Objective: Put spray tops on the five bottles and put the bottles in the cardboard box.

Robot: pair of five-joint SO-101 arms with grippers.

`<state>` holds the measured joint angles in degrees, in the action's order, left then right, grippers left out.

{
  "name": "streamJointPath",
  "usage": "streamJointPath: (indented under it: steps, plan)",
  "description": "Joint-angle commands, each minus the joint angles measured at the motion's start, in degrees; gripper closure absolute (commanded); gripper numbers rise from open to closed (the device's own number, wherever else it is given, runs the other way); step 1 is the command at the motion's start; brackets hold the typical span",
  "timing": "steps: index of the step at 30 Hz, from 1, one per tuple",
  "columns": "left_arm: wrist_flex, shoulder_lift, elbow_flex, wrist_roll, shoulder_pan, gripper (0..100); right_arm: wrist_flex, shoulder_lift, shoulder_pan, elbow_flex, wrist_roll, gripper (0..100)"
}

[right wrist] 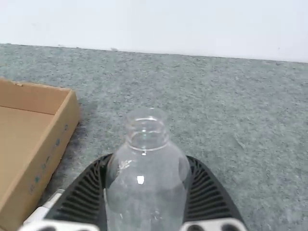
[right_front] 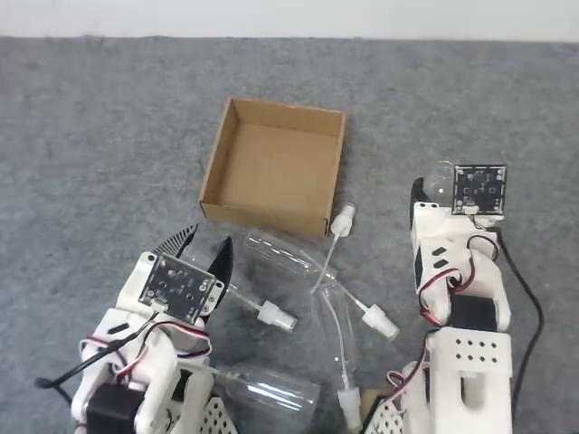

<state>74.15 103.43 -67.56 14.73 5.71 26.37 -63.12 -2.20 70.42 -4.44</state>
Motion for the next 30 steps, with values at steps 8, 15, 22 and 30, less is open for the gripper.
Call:
streamJointPath:
  steps: [8,15,22,30]
  plan:
    - [-2.55,-24.09,11.82,-4.13,8.88,84,-1.27,-1.98,-0.57,-1.14,0.44,99.0]
    - [-2.64,-38.51,19.56,-8.97,15.03,84,-1.27,-1.98,-0.84,-1.14,0.35,98.9]
    - [-2.64,-50.73,28.26,-11.60,20.84,84,-2.15,-1.98,-5.67,-1.67,1.67,99.0]
    - [-2.29,-67.25,37.93,-13.45,25.05,84,-5.14,-1.80,-10.68,-1.49,4.04,98.9]
